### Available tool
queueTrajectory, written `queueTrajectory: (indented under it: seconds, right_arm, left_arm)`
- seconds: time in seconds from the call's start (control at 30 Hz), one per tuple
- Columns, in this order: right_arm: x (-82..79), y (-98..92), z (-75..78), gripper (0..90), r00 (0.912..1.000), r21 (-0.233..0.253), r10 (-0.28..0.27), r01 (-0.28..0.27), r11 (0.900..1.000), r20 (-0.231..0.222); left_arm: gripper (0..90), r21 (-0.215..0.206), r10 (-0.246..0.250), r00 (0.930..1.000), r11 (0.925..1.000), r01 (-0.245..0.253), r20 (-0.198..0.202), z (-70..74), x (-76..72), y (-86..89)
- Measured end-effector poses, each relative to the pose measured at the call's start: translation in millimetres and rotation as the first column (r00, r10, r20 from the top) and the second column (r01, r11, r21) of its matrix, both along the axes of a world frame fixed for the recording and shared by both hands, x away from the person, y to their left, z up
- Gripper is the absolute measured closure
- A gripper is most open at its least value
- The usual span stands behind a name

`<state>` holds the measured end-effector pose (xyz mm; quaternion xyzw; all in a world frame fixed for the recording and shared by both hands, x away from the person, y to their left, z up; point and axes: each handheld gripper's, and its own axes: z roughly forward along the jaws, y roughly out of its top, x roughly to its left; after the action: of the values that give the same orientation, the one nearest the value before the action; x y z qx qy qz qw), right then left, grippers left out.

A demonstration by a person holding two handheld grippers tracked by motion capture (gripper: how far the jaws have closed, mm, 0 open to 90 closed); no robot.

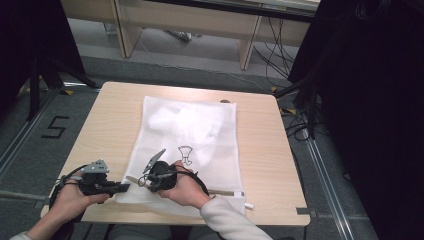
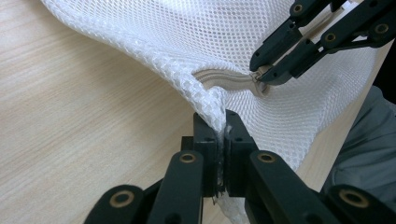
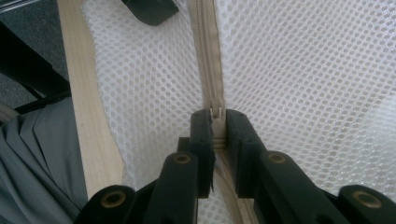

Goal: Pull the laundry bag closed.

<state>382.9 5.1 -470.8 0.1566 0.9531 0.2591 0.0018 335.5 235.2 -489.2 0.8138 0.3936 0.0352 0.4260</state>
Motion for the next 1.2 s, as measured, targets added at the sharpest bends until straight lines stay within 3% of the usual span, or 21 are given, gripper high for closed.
queueTrajectory:
  seconds: [0.8,1.2]
  right_arm:
    - [-2.5,-25.1,-1.2,82.2,0.9993,0.022,-0.037,0.037,0.999,-0.011]
    - [-1.9,-31.5,0.4,82.2,0.9994,0.024,-0.033,0.033,0.999,-0.001]
  left_arm:
    - [85.7,0.031,0.013,0.9999,0.9994,-0.013,0.007,-0.5,1.0,1.4]
    - [85.7,0.026,0.013,0.9999,0.9996,-0.014,0.004,-1.3,1.2,1.9]
